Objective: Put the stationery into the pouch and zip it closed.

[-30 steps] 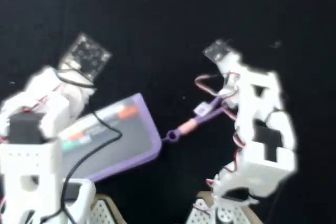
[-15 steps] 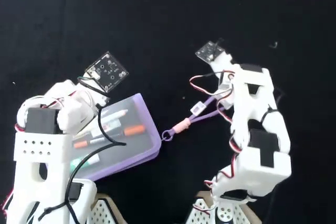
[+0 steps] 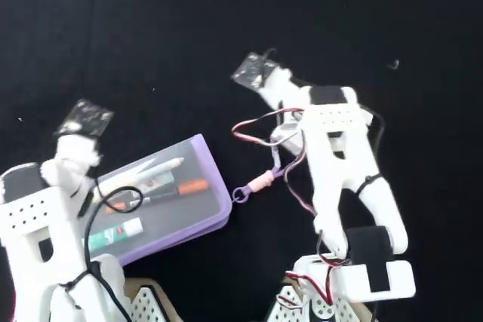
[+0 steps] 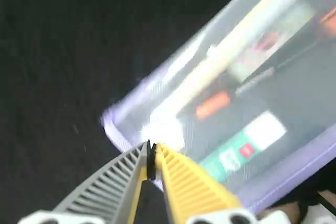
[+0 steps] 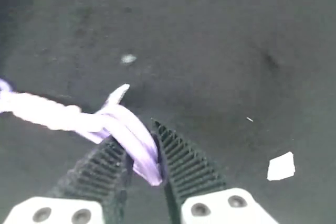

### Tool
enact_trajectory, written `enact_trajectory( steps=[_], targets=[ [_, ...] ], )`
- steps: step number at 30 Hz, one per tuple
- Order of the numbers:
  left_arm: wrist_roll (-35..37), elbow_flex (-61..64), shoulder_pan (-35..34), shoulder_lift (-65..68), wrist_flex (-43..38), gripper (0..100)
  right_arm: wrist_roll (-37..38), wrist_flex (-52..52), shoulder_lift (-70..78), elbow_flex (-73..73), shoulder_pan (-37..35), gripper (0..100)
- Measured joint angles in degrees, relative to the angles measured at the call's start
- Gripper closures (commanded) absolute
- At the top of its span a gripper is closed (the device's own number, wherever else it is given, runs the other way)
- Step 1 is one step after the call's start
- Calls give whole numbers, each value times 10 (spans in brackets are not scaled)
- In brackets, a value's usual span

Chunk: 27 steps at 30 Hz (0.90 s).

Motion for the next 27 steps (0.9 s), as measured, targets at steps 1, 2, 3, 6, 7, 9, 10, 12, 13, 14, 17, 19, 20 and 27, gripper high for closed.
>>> enact_trajectory(
  steps=[1,2,3,6,7,9,10,12,13,14,17,19,20,27],
  targets=[
    [0,14,-20,0,-1,970,-6,4,0,0,-4,983],
    [0,25,-40,0,-1,970,-12,8,0,0,-4,983],
    [0,37,-59,0,-1,970,-16,8,0,0,-5,983],
    [0,62,-113,0,-1,970,-18,11,0,0,-15,983],
    [0,67,-131,0,-2,970,-18,11,0,0,-19,983],
    [0,82,-169,-1,-2,970,-18,15,0,0,-32,983],
    [0,90,-186,-1,-2,969,-18,19,0,0,-40,983],
    [1,108,-222,-1,-4,969,-18,26,0,0,-56,983],
    [1,119,-235,-1,-11,969,-18,29,0,0,-64,983],
    [1,129,-246,-1,-18,967,-19,31,0,0,-71,983],
    [1,175,-261,-1,-64,967,-22,31,0,0,-87,983],
    [1,209,-262,-1,-113,967,-33,31,0,0,-96,983],
    [1,225,-264,-1,-142,967,-38,31,0,0,-99,983],
    [33,260,-183,-1,-247,967,-49,31,0,0,-107,983]
  ],
)
